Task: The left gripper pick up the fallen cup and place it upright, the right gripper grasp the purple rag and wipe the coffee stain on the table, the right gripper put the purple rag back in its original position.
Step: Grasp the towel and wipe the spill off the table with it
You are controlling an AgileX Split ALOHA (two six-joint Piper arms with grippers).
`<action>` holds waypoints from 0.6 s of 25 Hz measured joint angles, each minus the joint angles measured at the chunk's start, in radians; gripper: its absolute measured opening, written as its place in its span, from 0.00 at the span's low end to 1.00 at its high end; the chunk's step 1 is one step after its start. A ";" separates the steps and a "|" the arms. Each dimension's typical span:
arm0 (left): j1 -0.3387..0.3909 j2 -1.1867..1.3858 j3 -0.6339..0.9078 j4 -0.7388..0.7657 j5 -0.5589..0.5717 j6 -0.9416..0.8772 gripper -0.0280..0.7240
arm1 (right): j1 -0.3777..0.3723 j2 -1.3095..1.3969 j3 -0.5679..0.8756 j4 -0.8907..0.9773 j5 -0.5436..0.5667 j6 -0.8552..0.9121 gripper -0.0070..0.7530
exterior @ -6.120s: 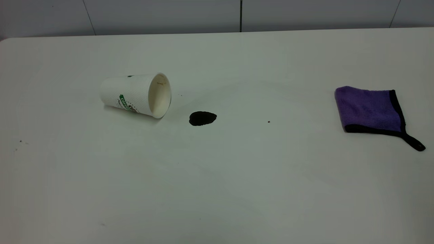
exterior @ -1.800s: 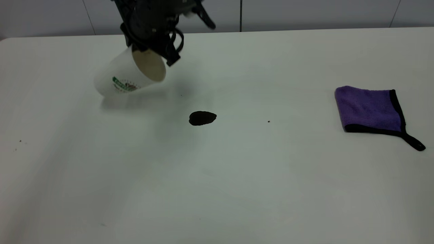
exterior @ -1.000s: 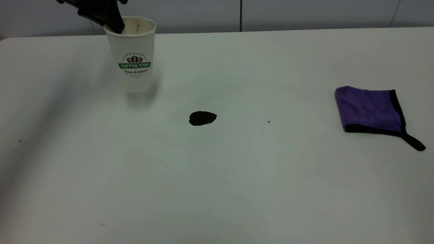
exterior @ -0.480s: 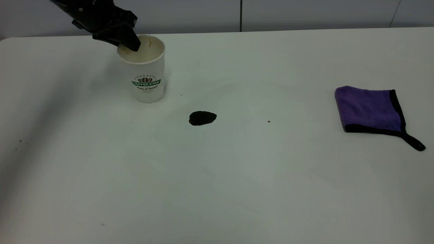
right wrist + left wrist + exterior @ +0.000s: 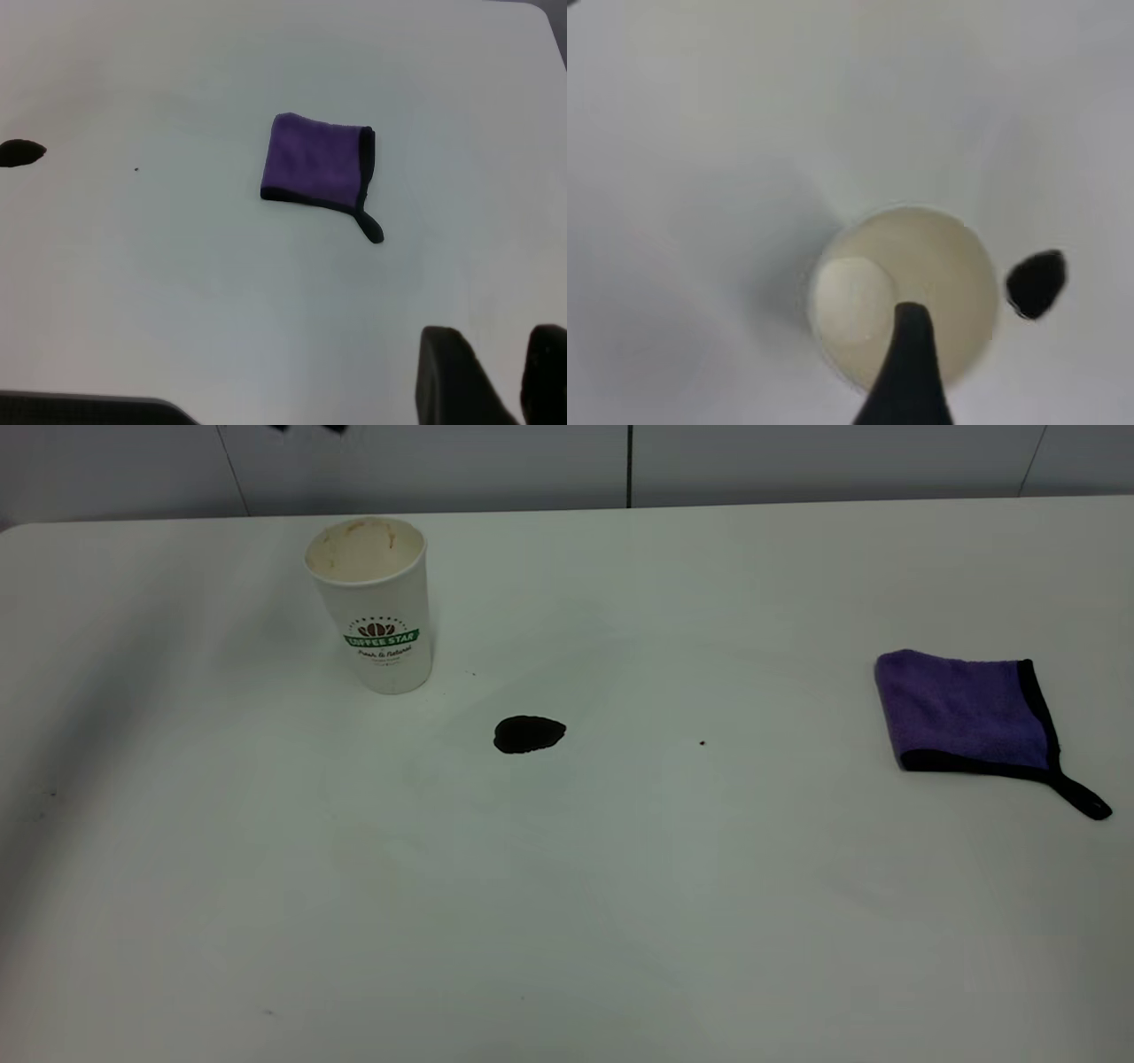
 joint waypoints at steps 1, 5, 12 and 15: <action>0.009 -0.050 0.000 0.003 0.052 -0.014 0.96 | 0.000 0.000 0.000 0.000 0.000 0.000 0.32; 0.053 -0.236 0.000 0.017 0.278 -0.126 0.87 | 0.000 0.000 0.000 0.000 0.000 0.000 0.32; 0.091 -0.460 0.021 0.100 0.348 -0.317 0.65 | 0.000 0.000 0.000 0.000 0.000 0.000 0.32; 0.091 -0.546 0.104 0.205 0.348 -0.407 0.58 | 0.000 0.000 0.000 0.000 0.000 0.000 0.32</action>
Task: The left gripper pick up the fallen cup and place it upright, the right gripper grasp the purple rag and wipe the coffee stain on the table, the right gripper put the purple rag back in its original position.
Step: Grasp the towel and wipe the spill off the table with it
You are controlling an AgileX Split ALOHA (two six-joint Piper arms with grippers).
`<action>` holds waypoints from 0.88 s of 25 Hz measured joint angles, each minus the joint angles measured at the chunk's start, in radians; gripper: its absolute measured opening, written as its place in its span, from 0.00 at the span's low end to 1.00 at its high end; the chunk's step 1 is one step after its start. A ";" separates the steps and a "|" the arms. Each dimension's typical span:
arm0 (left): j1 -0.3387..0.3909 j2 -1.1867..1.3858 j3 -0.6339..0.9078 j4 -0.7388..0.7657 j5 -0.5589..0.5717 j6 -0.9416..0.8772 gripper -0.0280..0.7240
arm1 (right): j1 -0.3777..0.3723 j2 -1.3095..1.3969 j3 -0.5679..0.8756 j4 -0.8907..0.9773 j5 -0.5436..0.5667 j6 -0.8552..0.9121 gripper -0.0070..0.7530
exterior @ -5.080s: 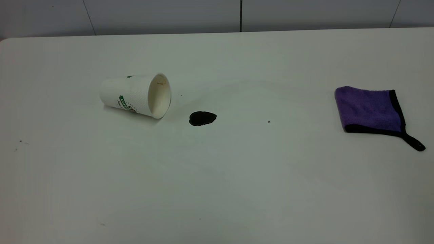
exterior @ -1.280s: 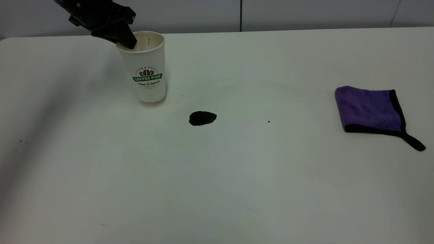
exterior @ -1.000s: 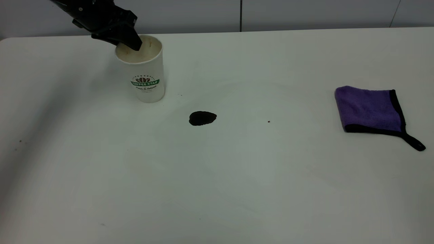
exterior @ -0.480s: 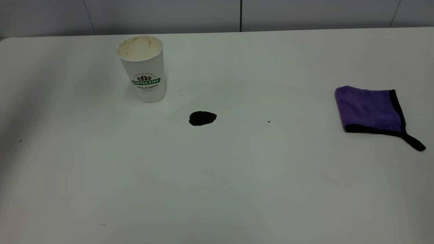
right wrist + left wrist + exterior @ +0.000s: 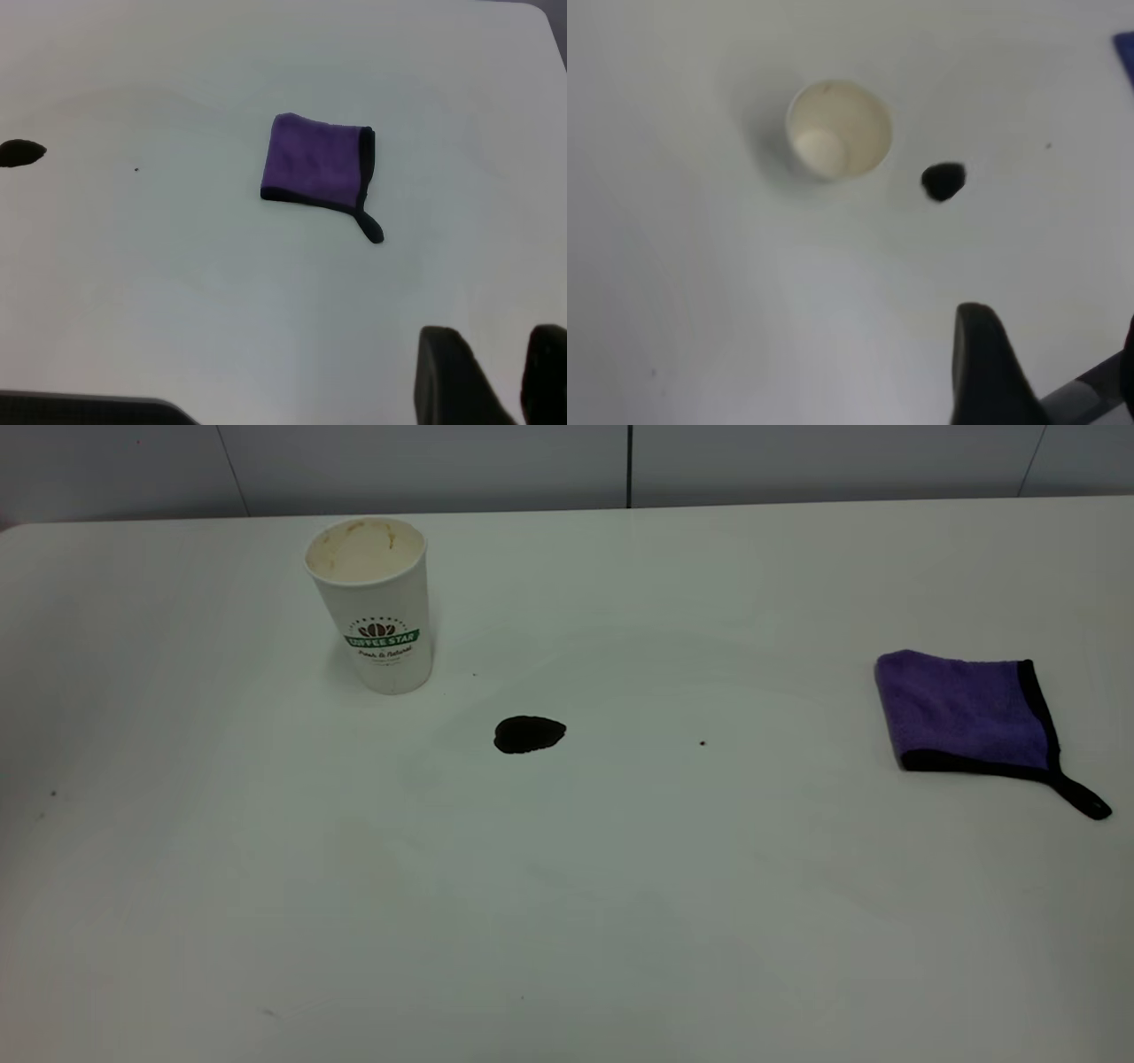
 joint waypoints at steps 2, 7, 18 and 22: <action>0.001 -0.082 0.099 0.074 0.000 -0.034 0.54 | 0.000 0.000 0.000 0.000 0.000 0.000 0.32; 0.002 -0.312 0.315 0.130 0.000 -0.095 0.46 | 0.000 0.000 0.000 0.000 0.000 0.000 0.32; 0.002 -0.992 0.769 0.186 0.000 -0.159 0.38 | 0.000 0.000 0.000 0.000 0.000 0.000 0.32; 0.002 -1.262 0.867 0.212 0.000 -0.238 0.38 | 0.000 0.000 0.000 0.000 0.000 0.000 0.32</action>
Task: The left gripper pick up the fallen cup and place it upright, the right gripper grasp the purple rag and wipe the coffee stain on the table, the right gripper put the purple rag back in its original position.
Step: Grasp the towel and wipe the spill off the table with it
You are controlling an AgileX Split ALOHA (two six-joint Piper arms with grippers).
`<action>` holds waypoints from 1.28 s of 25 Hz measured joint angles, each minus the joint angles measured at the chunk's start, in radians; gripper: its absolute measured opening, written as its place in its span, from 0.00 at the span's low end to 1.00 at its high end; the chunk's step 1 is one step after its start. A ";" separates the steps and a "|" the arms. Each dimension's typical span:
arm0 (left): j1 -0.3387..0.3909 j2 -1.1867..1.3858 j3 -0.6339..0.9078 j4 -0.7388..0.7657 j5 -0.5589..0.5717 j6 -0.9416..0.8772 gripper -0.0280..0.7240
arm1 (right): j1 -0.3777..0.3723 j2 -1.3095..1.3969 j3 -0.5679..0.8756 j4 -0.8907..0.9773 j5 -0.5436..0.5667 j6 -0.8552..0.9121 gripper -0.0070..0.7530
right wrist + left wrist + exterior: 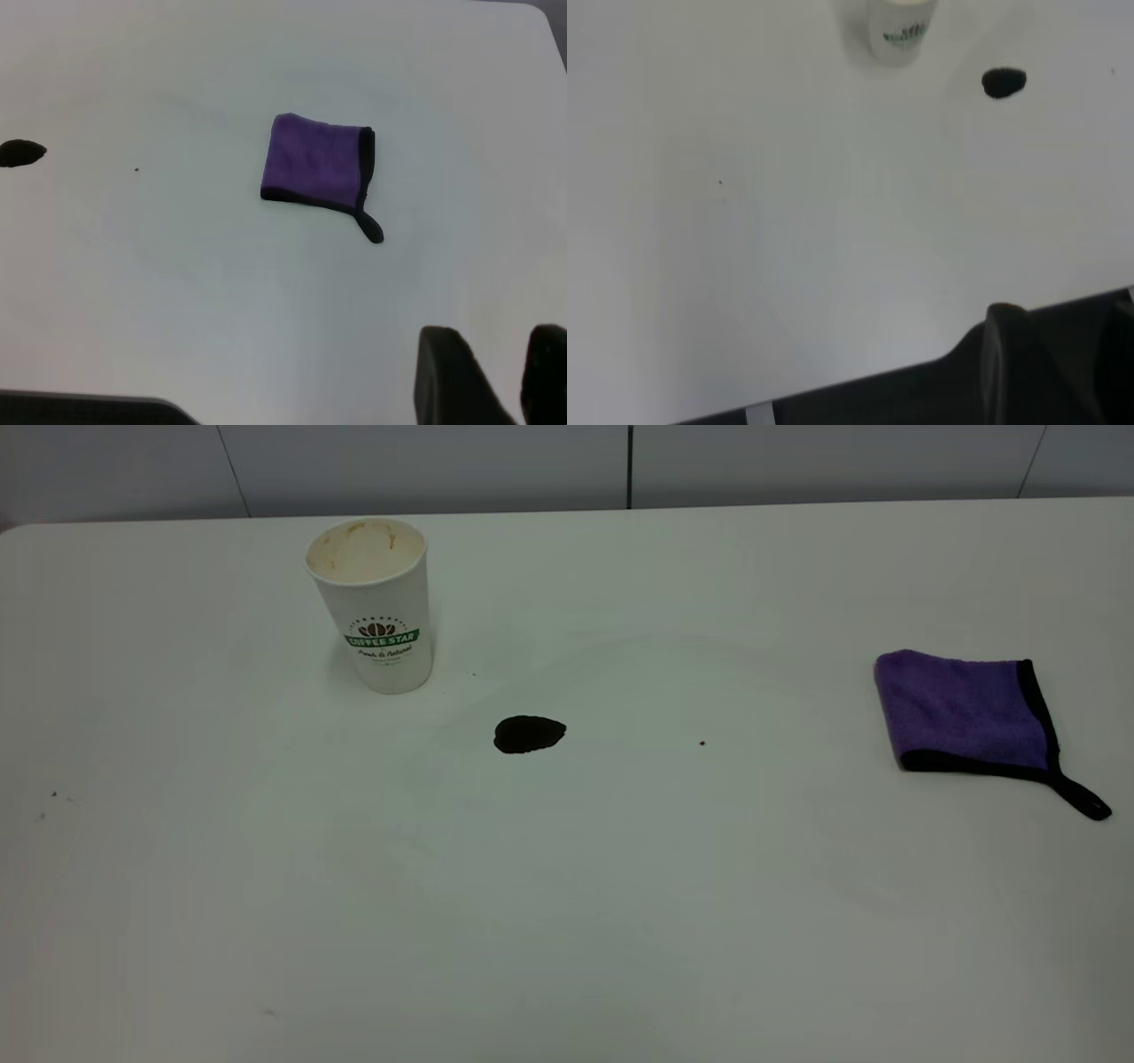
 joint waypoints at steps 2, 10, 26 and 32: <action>0.000 -0.098 0.015 0.024 0.000 -0.043 0.38 | 0.000 0.000 0.000 0.000 0.000 0.000 0.32; 0.000 -0.283 0.094 0.104 -0.002 -0.095 0.38 | 0.000 0.000 0.000 0.000 0.000 0.000 0.32; -0.034 -0.372 0.302 0.202 -0.045 -0.193 0.38 | 0.000 0.000 0.000 0.000 0.000 0.000 0.32; -0.035 -0.372 0.315 0.230 -0.047 -0.224 0.38 | 0.000 0.000 0.000 0.000 0.000 0.000 0.32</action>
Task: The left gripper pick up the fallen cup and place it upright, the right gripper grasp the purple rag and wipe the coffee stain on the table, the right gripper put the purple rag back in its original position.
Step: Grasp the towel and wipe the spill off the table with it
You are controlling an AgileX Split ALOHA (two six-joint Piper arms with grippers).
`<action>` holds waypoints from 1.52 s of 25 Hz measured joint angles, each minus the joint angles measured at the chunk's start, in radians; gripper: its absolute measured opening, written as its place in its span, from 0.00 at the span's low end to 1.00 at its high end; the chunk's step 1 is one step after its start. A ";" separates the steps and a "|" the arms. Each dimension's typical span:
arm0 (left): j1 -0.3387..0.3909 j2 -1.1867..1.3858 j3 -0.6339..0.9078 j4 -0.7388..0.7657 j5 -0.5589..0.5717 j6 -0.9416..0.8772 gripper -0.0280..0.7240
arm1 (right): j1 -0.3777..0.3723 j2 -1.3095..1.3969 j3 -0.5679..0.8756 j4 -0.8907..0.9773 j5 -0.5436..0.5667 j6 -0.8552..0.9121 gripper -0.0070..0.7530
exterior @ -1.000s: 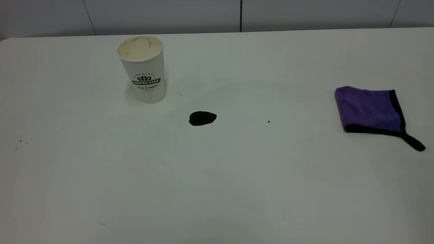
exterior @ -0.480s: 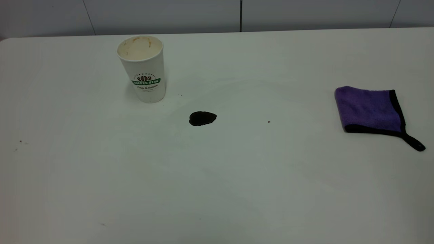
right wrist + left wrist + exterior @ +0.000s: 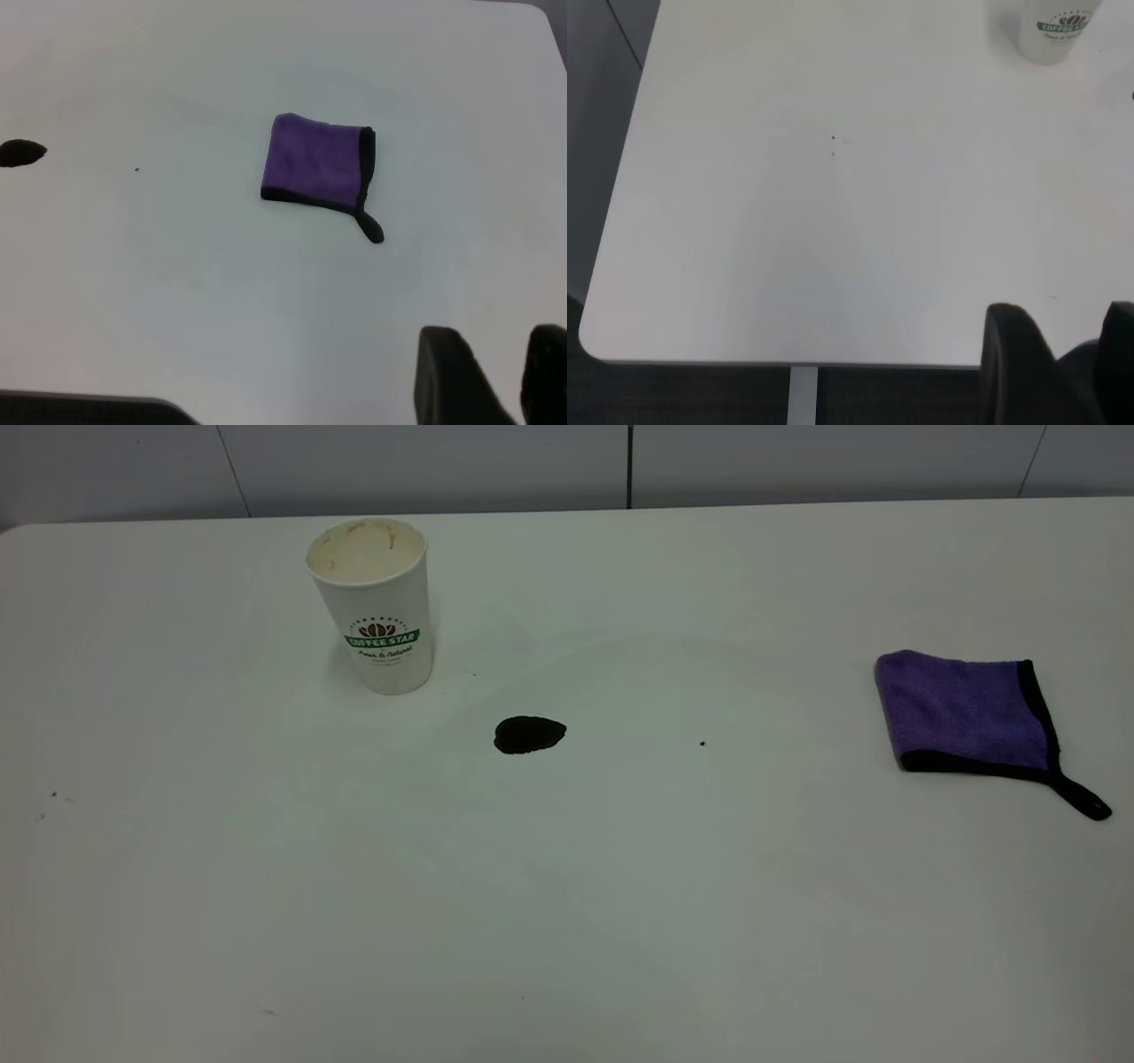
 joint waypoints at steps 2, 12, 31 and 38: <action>0.000 0.000 0.001 0.001 -0.001 -0.001 0.38 | 0.000 0.000 0.000 0.000 0.000 0.000 0.32; 0.000 0.000 0.001 0.001 -0.002 -0.001 0.38 | 0.000 0.000 0.000 0.000 0.000 0.000 0.32; 0.000 0.000 0.001 0.001 -0.002 -0.005 0.38 | 0.000 0.124 -0.090 -0.041 -0.113 0.007 0.51; 0.000 0.000 0.001 0.001 -0.003 -0.005 0.38 | 0.000 0.658 -0.225 -0.041 -0.325 0.007 0.95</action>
